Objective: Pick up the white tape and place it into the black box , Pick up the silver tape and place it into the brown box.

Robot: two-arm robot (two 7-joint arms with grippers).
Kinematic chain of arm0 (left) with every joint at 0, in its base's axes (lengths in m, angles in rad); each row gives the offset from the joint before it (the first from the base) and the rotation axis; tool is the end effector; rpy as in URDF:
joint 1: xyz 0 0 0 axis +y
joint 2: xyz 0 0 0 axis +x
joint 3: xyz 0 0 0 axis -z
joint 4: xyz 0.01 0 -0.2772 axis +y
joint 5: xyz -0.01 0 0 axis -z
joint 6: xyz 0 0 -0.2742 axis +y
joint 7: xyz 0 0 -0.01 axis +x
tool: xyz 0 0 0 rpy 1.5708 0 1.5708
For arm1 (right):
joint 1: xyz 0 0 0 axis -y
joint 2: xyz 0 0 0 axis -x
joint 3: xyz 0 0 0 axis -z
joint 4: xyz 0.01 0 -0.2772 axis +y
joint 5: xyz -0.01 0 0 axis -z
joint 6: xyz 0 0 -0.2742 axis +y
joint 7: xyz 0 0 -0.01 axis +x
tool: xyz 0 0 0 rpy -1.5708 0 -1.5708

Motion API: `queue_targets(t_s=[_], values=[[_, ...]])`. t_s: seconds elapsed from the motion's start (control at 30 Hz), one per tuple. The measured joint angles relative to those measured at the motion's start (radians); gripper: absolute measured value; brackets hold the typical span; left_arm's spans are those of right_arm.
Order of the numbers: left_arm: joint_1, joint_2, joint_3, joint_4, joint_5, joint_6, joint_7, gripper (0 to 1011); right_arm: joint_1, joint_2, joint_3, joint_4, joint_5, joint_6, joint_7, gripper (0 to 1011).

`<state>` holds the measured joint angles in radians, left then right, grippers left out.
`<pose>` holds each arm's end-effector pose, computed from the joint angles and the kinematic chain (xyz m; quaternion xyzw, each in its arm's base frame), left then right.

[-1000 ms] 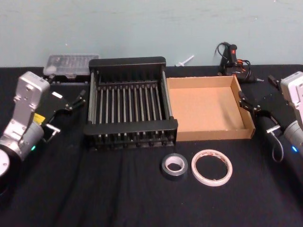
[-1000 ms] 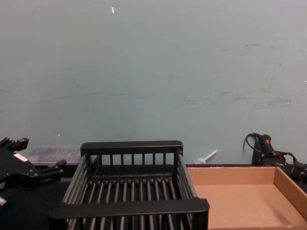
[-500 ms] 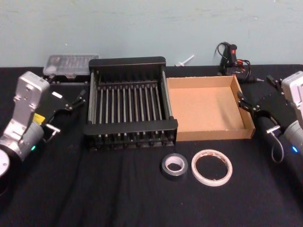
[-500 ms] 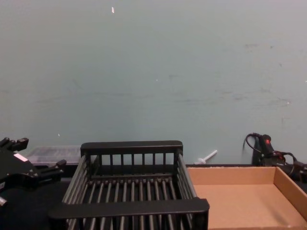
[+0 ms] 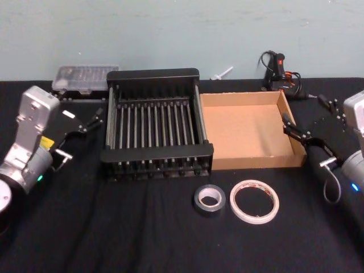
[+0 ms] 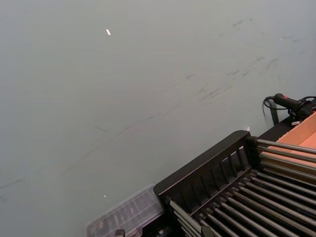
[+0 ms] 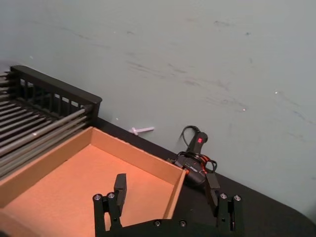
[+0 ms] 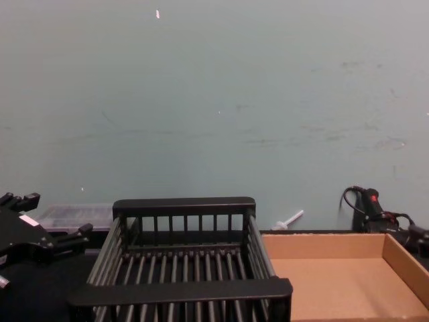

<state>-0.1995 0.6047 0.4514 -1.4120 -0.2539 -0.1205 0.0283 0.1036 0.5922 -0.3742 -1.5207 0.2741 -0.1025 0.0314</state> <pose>0.3233 0.0845 -0.2853 0.1415 -0.1325 0.5799 0.7913 0.3036 -0.0789 -0.2791 -0.1152 -0.1114 -0.5643 0.8099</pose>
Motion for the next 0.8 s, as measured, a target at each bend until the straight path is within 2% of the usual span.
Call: queue_targets(t_s=[0.53, 0.8], values=[[0.000, 0.000, 0.000, 0.000, 0.000, 0.000, 0.000, 1001, -0.141, 0.003, 0.051, -0.150, 0.046, 0.090, 0.014, 1003], [0.000, 0.000, 0.000, 0.000, 0.000, 0.000, 0.000, 1001, -0.212, 0.001, 0.069, -0.222, 0.066, 0.164, 0.027, 1002]])
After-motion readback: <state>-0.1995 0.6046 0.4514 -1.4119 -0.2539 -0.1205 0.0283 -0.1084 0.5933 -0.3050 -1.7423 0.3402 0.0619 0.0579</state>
